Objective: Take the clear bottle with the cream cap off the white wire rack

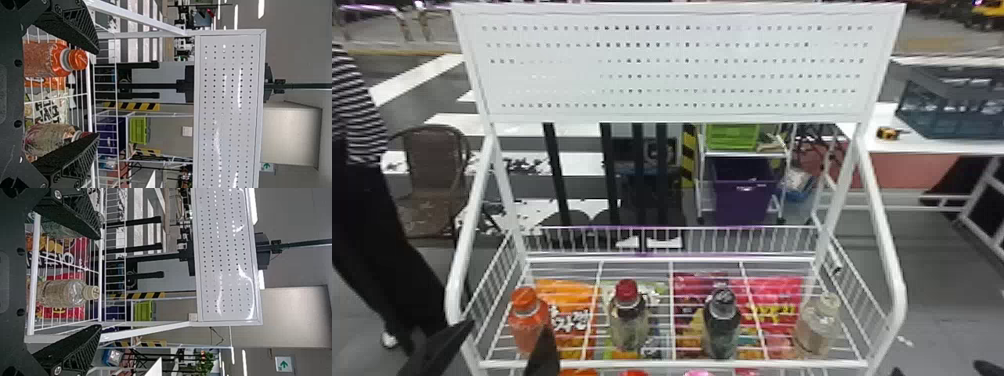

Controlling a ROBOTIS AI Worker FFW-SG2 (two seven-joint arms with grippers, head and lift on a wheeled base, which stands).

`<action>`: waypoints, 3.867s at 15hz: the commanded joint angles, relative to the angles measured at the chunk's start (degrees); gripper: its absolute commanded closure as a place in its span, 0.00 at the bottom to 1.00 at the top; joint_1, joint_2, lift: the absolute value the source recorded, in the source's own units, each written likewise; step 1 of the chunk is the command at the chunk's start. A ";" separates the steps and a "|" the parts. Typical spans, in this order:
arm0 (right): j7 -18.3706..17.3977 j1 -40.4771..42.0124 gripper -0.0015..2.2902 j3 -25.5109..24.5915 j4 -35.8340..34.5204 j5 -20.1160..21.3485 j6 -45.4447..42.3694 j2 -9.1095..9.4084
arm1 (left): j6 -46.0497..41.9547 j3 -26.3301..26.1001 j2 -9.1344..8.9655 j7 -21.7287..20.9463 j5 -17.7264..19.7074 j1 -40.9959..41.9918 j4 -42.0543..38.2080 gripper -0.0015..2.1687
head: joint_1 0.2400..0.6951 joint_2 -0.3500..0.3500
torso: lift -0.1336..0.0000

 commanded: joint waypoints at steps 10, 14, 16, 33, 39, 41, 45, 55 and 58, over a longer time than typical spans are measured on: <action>0.26 -0.57 0.04 0.17 4.03 0.08 -7.21 0.05 | 0.53 -0.06 -0.04 0.11 -0.09 0.09 -0.34 0.07 | 0.57 0.50 | 1.00; -0.53 -8.22 0.04 1.93 21.17 3.95 -18.11 0.05 | 1.41 -0.24 -0.04 0.20 -0.26 0.18 -0.43 0.07 | 0.57 0.50 | 1.00; -0.53 -12.70 0.04 2.63 29.69 5.36 -20.75 0.05 | 2.46 -0.33 -0.04 0.29 -0.44 0.09 -0.52 0.07 | 0.57 0.50 | 1.00; -6.50 -38.81 0.04 7.38 63.44 10.28 -30.41 0.05 | 8.79 -3.14 0.66 0.46 -2.99 -1.32 -0.87 0.07 | 0.57 0.50 | 1.00; -6.68 -45.22 0.04 7.38 68.19 11.86 -27.95 -0.09 | 8.61 -3.23 0.75 0.64 -3.78 0.00 -2.01 0.07 | 0.57 0.50 | 1.00; -6.68 -47.33 0.04 7.38 70.03 12.65 -26.72 0.05 | 8.61 -3.14 0.84 0.64 -3.87 0.35 -2.19 0.07 | 0.57 0.50 | 1.00; -6.77 -49.09 0.24 7.38 70.65 13.36 -23.38 0.05 | 8.61 -2.96 1.01 0.55 -3.87 0.35 -2.28 0.07 | 0.57 0.50 | 1.00; -8.17 -36.17 0.78 7.20 46.30 12.74 -11.25 -0.62 | 6.33 -3.05 1.01 0.55 -3.78 0.18 -1.05 0.07 | 0.57 0.50 | 1.00; -7.29 -27.12 0.77 7.03 33.21 12.21 -8.97 -1.41 | 5.98 -2.44 1.01 0.46 -3.51 -0.26 -0.96 0.07 | 0.57 0.50 | 1.00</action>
